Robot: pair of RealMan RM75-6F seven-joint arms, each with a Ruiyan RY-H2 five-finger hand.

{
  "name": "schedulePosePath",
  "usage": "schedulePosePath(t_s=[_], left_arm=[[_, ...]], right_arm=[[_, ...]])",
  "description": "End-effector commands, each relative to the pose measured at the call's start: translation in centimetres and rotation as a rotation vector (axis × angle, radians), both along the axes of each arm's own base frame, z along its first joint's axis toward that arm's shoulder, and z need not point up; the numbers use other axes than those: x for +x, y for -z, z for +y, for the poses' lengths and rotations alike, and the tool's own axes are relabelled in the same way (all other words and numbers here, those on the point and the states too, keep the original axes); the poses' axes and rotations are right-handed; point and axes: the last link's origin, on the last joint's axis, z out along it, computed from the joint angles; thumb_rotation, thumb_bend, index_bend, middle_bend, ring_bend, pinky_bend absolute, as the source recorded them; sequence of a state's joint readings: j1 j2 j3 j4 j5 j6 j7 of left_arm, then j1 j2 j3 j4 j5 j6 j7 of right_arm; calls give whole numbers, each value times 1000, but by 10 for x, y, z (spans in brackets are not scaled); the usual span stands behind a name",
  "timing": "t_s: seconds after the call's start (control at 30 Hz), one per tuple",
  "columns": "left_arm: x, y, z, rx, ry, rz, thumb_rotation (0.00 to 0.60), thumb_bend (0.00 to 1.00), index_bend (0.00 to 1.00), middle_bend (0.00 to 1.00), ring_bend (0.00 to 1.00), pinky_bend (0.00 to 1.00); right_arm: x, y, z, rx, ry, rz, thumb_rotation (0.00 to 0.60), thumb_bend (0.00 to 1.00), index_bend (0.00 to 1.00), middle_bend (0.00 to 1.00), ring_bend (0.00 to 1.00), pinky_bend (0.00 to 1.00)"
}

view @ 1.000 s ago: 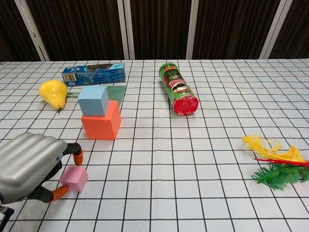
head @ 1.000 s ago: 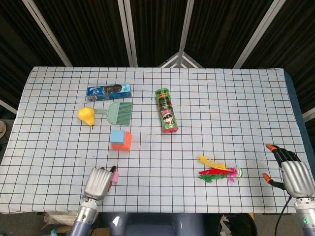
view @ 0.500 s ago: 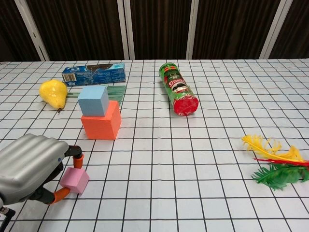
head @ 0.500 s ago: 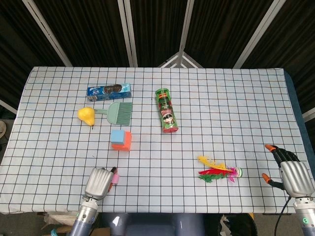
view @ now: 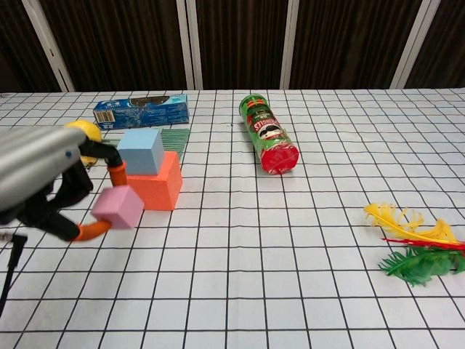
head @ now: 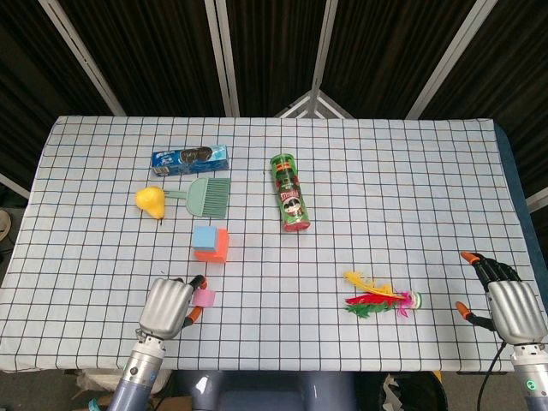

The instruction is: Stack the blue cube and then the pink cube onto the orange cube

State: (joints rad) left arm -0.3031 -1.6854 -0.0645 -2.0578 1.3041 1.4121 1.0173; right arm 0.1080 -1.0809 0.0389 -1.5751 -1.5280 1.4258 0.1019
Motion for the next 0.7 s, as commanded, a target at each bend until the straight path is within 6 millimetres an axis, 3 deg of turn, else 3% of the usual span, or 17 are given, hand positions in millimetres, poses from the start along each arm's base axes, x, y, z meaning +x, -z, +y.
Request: schedulePosePath(t_s=[0.03, 0.3, 0.7], left_arm=[[31, -45, 25, 50, -31, 20, 600, 373, 466, 931, 690, 858], [61, -58, 60, 124, -120, 80, 600, 374, 467, 931, 690, 858], [60, -47, 107, 157, -262, 173, 600, 376, 463, 931, 689, 855]], right_arm=[[0, 1, 0, 2, 2, 4, 600, 298, 175, 197, 219, 238], [0, 3, -1, 11, 6, 11, 600, 297, 175, 197, 219, 238], [-2, 3, -2, 12, 15, 14, 600, 298, 175, 197, 219, 238]])
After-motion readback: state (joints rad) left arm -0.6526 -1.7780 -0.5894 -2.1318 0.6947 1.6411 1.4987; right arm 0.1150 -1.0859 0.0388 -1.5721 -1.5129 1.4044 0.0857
